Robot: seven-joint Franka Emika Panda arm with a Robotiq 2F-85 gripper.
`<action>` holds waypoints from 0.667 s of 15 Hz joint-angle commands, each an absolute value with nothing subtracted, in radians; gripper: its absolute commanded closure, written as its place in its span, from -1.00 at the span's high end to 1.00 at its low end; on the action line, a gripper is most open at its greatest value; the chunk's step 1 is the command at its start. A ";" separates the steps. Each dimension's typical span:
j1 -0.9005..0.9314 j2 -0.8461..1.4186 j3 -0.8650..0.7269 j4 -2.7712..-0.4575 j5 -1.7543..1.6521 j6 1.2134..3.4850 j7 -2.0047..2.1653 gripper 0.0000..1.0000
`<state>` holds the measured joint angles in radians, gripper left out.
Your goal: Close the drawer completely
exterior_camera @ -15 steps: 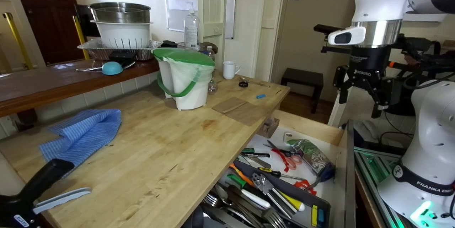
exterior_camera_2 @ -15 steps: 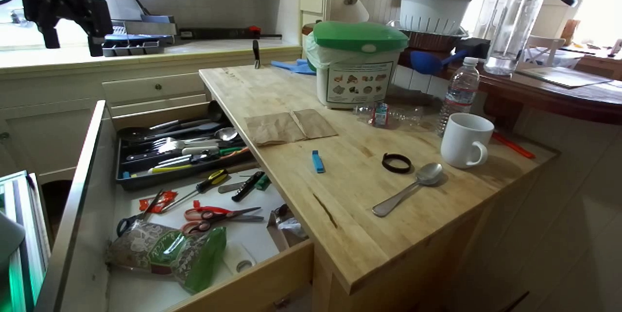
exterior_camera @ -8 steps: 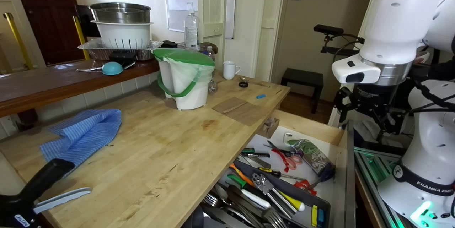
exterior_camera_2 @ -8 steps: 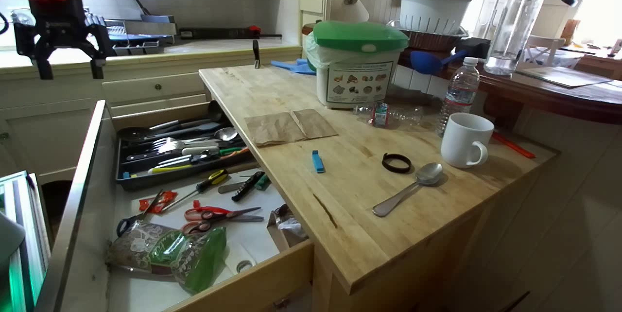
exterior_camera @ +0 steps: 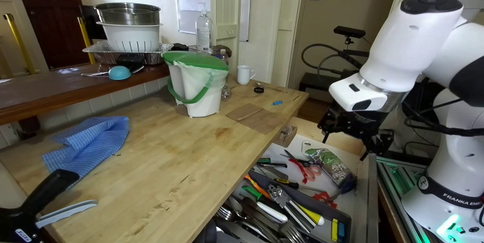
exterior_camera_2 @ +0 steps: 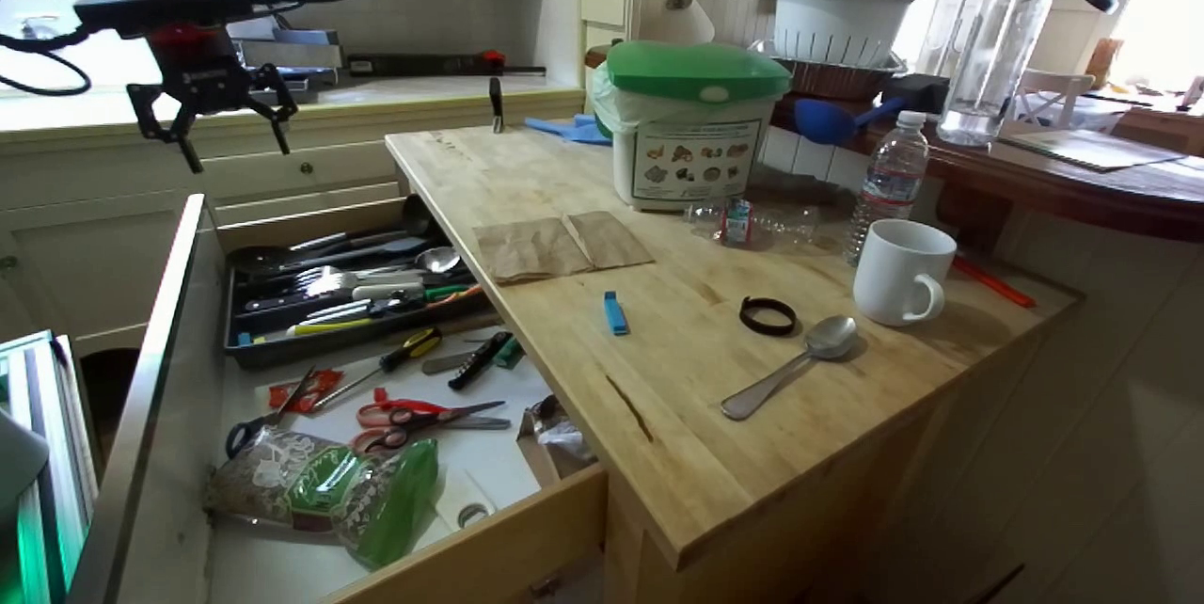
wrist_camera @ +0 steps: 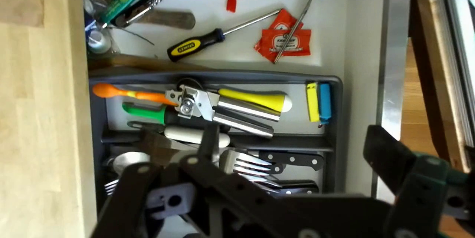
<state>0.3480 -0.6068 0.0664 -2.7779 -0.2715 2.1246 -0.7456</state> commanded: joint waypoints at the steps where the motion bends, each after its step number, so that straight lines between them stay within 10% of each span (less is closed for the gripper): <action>1: 0.352 -0.446 0.101 -2.778 -0.319 2.216 -0.804 1.00; 10: 0.349 -0.253 0.186 -2.774 -0.263 2.218 -0.728 1.00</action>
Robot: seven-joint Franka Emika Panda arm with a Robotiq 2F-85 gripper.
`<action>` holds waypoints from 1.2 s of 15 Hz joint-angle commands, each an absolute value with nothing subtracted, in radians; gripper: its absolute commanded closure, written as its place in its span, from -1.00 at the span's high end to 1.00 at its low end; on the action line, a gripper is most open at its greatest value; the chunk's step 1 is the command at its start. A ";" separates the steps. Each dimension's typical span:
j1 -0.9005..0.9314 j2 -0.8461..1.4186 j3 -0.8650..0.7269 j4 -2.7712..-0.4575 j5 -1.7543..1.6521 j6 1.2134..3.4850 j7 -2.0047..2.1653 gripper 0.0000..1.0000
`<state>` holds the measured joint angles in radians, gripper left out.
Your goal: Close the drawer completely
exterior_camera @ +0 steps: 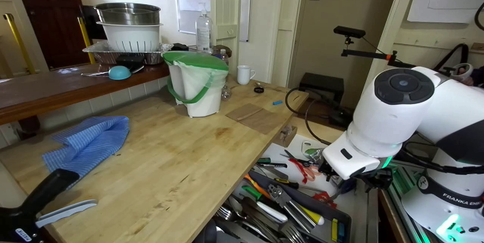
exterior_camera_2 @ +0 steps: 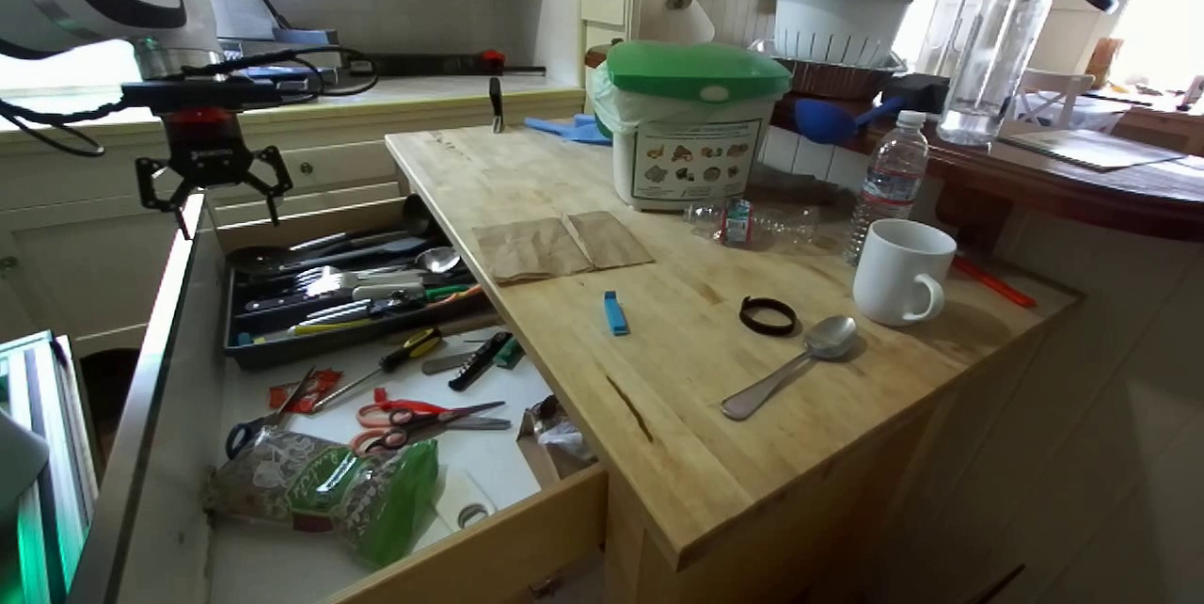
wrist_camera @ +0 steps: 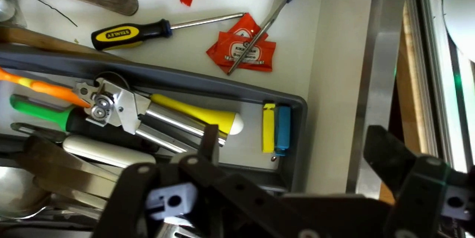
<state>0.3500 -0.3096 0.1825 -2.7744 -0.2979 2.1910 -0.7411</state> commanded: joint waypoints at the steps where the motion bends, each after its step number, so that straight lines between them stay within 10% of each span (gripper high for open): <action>1: 0.349 -0.232 0.182 -2.773 -0.231 2.179 -0.731 1.00; 18: 0.293 -0.131 0.188 -2.763 -0.145 2.134 -0.708 1.00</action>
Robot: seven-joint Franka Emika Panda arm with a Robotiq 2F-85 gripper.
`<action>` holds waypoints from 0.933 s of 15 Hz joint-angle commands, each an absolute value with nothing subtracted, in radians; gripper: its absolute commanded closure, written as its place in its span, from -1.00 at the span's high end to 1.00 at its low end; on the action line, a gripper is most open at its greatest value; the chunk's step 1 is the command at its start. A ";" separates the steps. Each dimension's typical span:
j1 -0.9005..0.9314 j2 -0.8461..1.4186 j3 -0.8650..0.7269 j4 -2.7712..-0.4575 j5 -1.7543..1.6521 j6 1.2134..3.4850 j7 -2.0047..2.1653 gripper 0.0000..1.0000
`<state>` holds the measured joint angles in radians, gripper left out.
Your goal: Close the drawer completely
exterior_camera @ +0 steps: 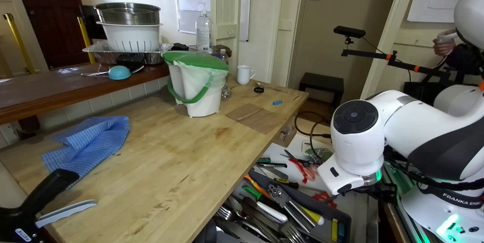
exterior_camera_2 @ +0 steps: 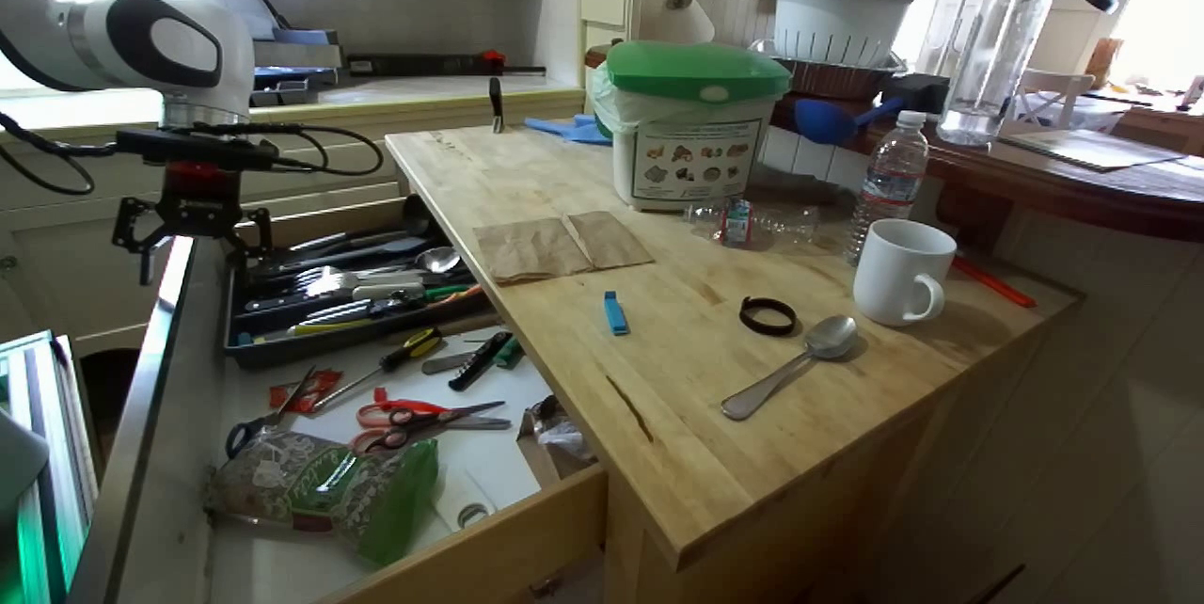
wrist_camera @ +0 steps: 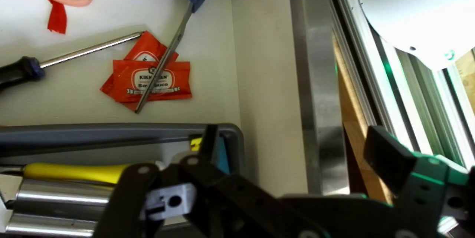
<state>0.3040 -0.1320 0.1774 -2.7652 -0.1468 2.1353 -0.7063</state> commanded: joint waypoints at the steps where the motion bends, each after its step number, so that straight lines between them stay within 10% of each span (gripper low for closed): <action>1: 0.293 -0.131 0.188 -2.763 -0.145 2.134 -0.708 1.00; 14: 0.297 -0.072 0.218 -2.748 -0.123 2.219 -0.696 1.00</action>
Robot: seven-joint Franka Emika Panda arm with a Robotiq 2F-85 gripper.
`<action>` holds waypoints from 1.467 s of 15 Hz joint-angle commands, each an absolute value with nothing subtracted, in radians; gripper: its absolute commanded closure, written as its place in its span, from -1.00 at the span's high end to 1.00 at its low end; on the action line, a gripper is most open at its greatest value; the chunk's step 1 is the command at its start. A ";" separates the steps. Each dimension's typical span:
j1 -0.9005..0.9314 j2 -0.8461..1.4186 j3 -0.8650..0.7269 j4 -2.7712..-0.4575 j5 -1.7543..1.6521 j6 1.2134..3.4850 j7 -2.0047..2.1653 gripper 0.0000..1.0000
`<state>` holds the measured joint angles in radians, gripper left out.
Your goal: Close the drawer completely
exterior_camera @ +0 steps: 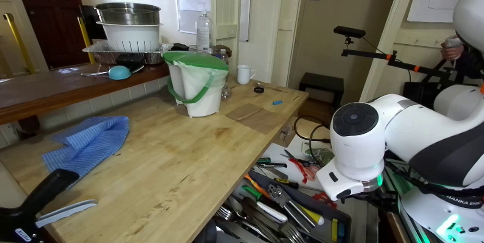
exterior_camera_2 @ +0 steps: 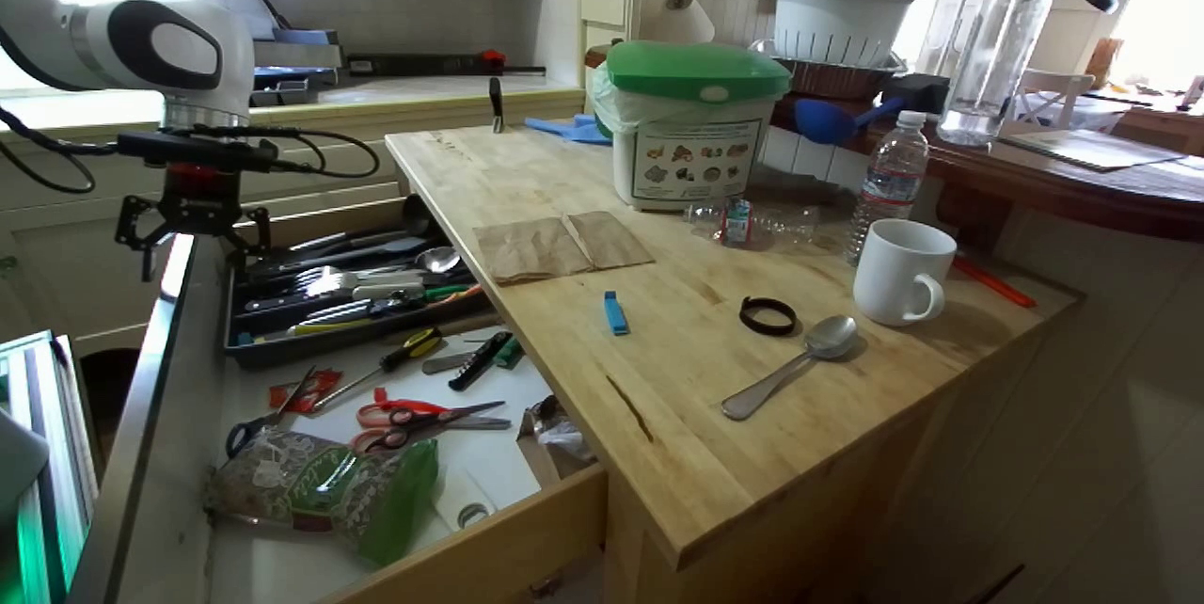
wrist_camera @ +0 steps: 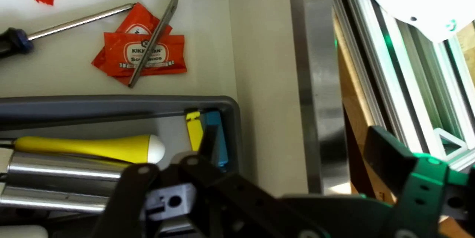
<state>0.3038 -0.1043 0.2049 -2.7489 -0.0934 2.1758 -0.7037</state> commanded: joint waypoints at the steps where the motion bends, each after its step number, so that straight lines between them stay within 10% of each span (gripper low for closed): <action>1: 0.298 -0.064 0.223 -2.748 -0.137 2.227 -0.691 1.00; 22: 0.275 -0.067 0.282 -2.730 -0.707 2.187 -0.195 1.00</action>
